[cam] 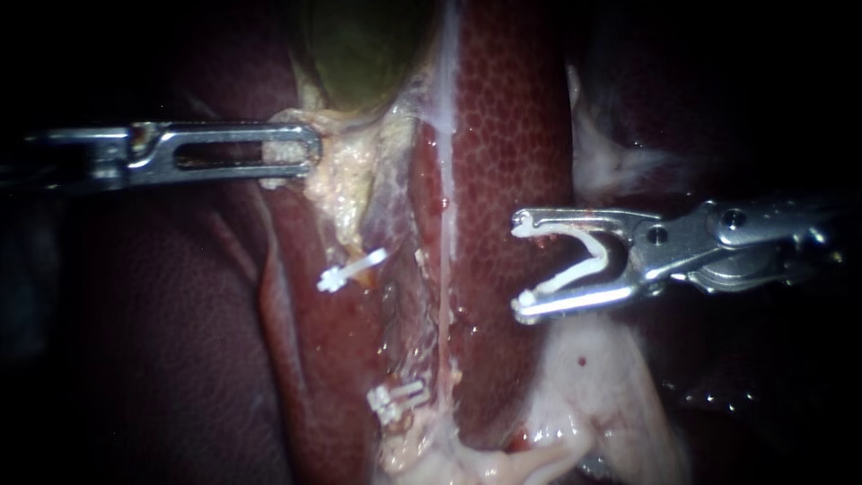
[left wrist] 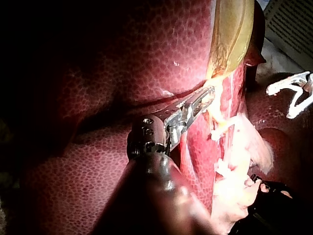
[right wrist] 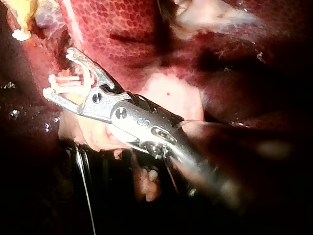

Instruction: Clipping first clip right tube

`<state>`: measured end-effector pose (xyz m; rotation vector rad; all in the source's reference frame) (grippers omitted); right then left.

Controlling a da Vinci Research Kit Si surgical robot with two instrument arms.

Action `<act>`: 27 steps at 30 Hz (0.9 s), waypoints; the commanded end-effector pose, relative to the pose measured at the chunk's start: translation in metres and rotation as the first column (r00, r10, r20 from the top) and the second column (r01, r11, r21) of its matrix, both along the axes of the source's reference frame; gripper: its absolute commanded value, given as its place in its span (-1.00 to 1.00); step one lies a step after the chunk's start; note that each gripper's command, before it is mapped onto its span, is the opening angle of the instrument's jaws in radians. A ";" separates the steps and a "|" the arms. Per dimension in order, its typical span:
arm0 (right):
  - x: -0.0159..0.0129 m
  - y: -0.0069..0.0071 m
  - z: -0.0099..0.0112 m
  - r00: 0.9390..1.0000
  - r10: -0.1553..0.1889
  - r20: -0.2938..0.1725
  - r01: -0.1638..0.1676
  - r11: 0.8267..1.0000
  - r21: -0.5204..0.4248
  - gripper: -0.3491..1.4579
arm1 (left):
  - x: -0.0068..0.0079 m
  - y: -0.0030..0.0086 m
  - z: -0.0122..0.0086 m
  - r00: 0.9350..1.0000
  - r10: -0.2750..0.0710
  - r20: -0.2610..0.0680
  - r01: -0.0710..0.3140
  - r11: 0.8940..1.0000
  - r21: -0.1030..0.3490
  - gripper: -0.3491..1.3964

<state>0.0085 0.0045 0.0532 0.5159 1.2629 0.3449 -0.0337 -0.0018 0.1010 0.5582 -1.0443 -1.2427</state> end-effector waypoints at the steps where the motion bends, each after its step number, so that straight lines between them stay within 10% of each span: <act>1: 0.0000 0.0000 0.0000 1.000 0.000 0.000 0.000 1.000 0.000 0.05 | 0.0002 0.0001 -0.0004 1.000 -0.005 0.003 0.005 1.000 -0.008 -1.00; 13: 0.0007 -0.0009 0.0014 1.000 -0.002 -0.002 0.002 1.000 -0.008 0.05 | 0.0009 0.0003 -0.0021 1.000 -0.014 0.009 0.014 1.000 -0.024 -1.00; 27: 0.0030 -0.0051 0.0137 0.996 -0.048 0.075 0.038 0.991 0.130 0.05 | 0.0010 0.0002 -0.0019 1.000 -0.014 0.009 0.014 1.000 -0.026 -1.00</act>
